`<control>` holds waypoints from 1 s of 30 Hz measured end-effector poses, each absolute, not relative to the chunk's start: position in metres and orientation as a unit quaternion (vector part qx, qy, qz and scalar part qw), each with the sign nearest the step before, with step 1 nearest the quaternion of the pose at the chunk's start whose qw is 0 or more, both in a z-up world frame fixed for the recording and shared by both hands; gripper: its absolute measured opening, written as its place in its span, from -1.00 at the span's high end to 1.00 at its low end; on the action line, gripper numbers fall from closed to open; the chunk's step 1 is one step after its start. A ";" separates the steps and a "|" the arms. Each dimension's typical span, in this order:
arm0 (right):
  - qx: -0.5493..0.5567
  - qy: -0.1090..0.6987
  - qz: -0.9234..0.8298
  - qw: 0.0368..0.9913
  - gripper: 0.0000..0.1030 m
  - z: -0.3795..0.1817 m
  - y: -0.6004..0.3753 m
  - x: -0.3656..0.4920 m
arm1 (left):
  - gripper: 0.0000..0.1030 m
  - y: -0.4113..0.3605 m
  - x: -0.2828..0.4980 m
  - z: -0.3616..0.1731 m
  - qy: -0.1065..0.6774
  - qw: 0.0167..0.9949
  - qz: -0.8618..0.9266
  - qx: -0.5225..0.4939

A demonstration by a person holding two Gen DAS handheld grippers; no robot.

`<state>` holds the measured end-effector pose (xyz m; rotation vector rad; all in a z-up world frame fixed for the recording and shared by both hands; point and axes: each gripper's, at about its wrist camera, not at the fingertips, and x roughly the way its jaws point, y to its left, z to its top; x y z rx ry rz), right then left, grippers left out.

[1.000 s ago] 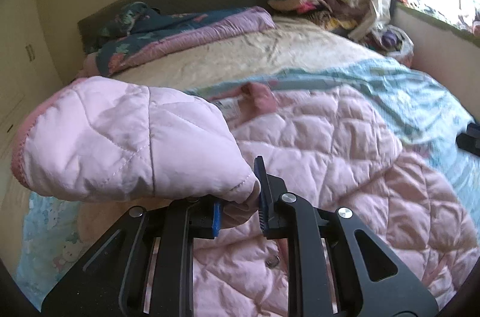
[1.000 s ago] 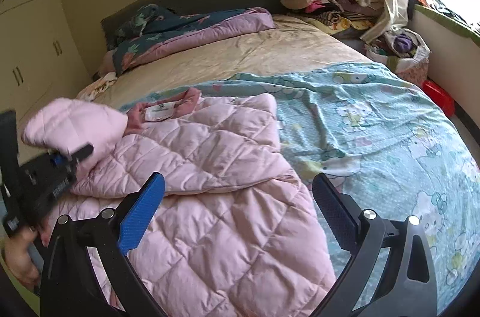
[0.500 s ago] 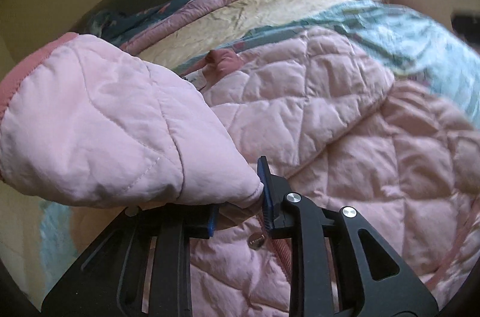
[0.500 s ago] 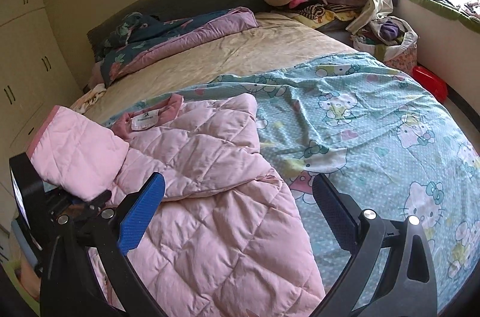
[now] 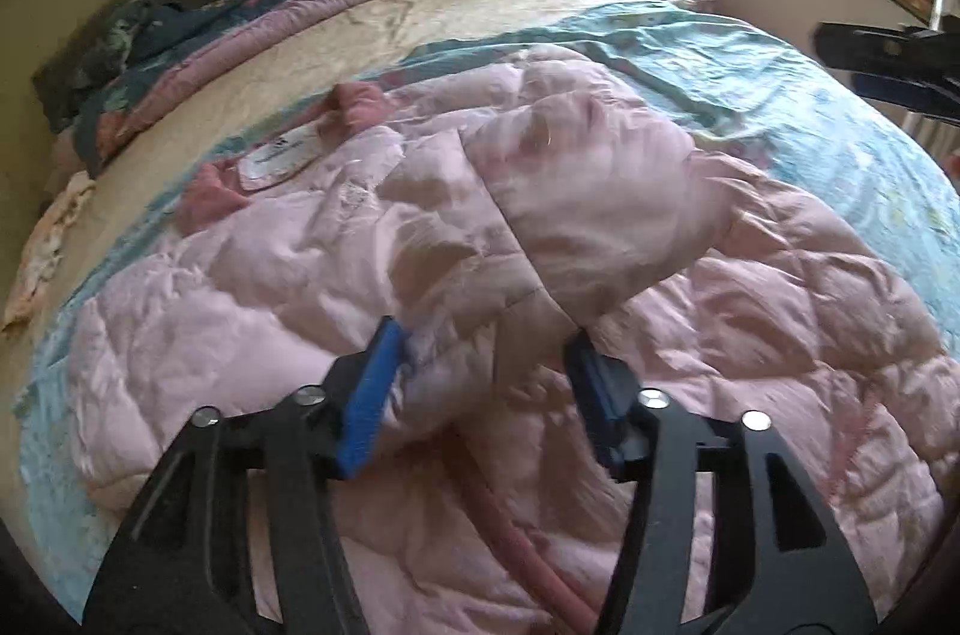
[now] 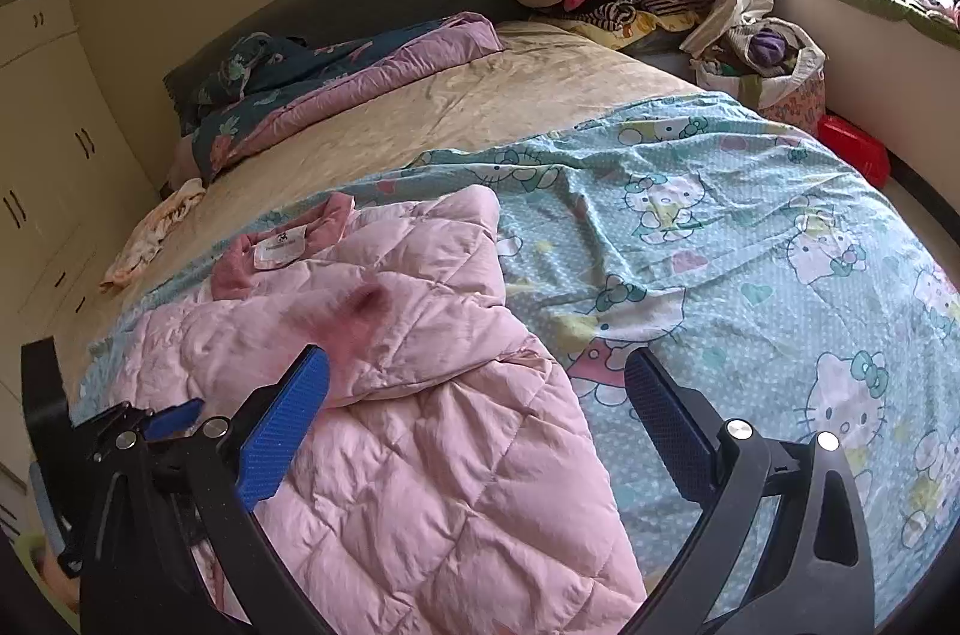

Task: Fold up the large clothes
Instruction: 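Lay the sleeve on the jacket and open the left tool, then grasp the ribbed jacket front edge with the right tool and fold it inward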

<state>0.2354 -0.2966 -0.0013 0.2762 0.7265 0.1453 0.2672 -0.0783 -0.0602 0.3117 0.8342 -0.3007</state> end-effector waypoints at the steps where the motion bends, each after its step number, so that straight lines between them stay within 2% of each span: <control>1: 0.137 0.355 0.072 0.922 -0.90 -0.002 -0.297 0.236 | -0.25 -0.076 0.264 -0.058 0.406 0.889 -0.160 0.138; 5: 0.140 0.363 0.079 0.918 -0.90 -0.006 -0.291 0.238 | -0.52 -0.055 0.259 -0.043 0.403 0.892 -0.181 0.094; 6: 0.140 0.365 0.083 0.917 -0.90 -0.007 -0.289 0.239 | -0.64 -0.047 0.259 -0.037 0.400 0.895 -0.177 0.086; 8: 0.137 0.372 0.095 0.913 -0.90 -0.010 -0.279 0.241 | -0.68 -0.027 0.259 -0.027 0.394 0.901 -0.166 0.068; 10: 0.137 0.381 0.115 0.907 -0.90 -0.015 -0.267 0.242 | -0.82 -0.005 0.260 -0.018 0.388 0.909 -0.143 0.055; 15: 0.153 0.413 0.158 0.884 -0.90 -0.032 -0.230 0.251 | -0.82 0.065 0.265 -0.011 0.373 0.925 -0.067 0.019; 20: 0.185 0.441 0.183 0.859 -0.90 -0.053 -0.202 0.261 | -0.82 0.128 0.275 -0.024 0.380 0.922 -0.021 -0.073; 24: 0.216 0.456 0.178 0.845 -0.87 -0.069 -0.192 0.267 | -0.82 0.151 0.283 -0.026 0.385 0.919 0.002 -0.083; 25: 0.225 0.457 0.173 0.843 -0.74 -0.072 -0.191 0.268 | -0.82 0.155 0.283 -0.026 0.386 0.919 0.003 -0.084; 27: 0.243 0.458 0.171 0.838 -0.63 -0.076 -0.192 0.270 | -0.82 0.164 0.285 -0.025 0.387 0.918 0.008 -0.088; 29: 0.253 0.453 0.169 0.838 -0.34 -0.077 -0.192 0.272 | -0.82 0.170 0.285 -0.025 0.386 0.918 0.013 -0.090; 30: 0.252 0.453 0.173 0.838 0.05 -0.076 -0.191 0.272 | -0.81 0.173 0.285 -0.025 0.386 0.918 0.016 -0.090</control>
